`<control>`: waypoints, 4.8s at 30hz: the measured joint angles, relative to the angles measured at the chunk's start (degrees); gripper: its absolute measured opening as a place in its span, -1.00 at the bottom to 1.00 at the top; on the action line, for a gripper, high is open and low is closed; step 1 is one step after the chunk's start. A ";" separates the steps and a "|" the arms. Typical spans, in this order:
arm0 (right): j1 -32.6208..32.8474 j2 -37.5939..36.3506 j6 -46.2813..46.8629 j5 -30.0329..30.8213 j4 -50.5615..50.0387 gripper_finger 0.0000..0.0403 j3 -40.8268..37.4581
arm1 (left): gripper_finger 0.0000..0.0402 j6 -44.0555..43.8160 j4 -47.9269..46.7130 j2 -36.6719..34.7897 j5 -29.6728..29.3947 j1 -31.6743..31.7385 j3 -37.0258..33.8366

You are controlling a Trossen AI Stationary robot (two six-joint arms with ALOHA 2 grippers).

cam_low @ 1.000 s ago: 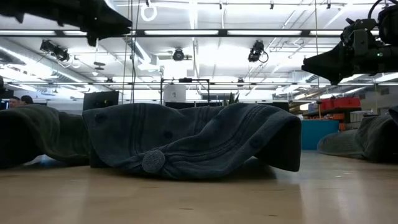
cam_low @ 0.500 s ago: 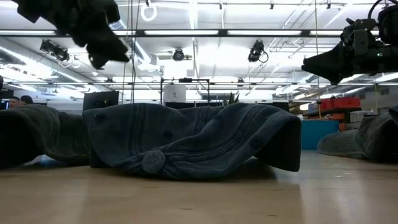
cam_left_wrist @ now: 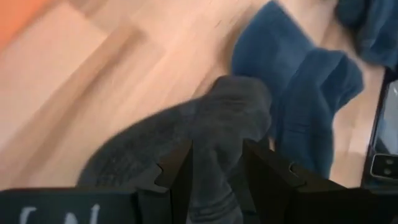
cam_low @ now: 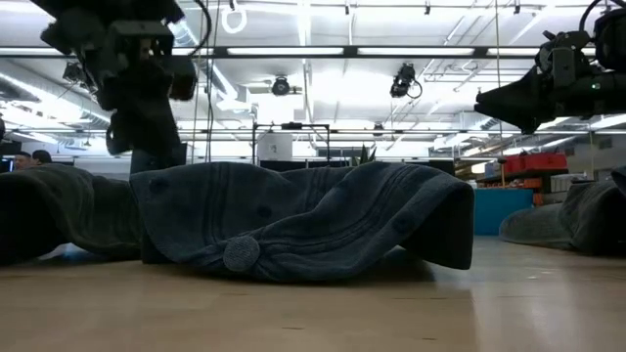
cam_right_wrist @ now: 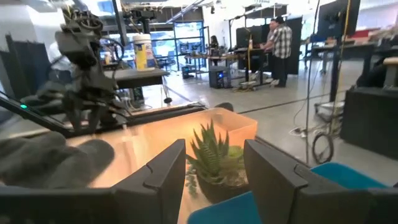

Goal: Pick & Place hat
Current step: Put the top left black cap into the orange bin, then put the right black cap into the orange bin

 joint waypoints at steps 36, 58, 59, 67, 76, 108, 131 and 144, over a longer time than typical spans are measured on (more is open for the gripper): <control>0.04 0.00 4.28 0.03 -0.01 -0.16 0.00 | -0.97 34.43 -0.66 12.95 -10.34 -10.08 8.58; 0.04 0.00 4.28 2.70 -0.31 -0.16 0.00 | -0.97 99.80 -14.03 17.08 -8.54 32.20 32.17; 0.04 0.00 4.28 2.99 -0.37 -0.16 -0.01 | -0.97 101.73 -12.71 18.57 -7.48 33.91 32.17; 0.04 0.02 4.28 3.04 -0.46 -0.16 0.01 | -0.97 104.13 -2.03 32.03 -3.55 40.06 32.18; 0.04 0.07 4.28 3.04 -0.44 -0.16 -0.01 | -0.72 96.40 0.94 37.35 -8.00 39.73 32.17; 0.02 0.11 4.72 3.02 -0.43 -0.16 -0.01 | -0.53 122.08 -4.17 36.66 -32.80 29.77 32.19; 0.51 0.24 7.27 0.46 -0.16 -0.16 0.01 | -0.71 54.45 -9.95 19.32 -22.82 22.46 36.86; 11.22 4.59 -2.76 -5.35 -2.85 -0.16 12.36 | -0.71 46.27 31.51 11.37 -20.90 13.21 9.12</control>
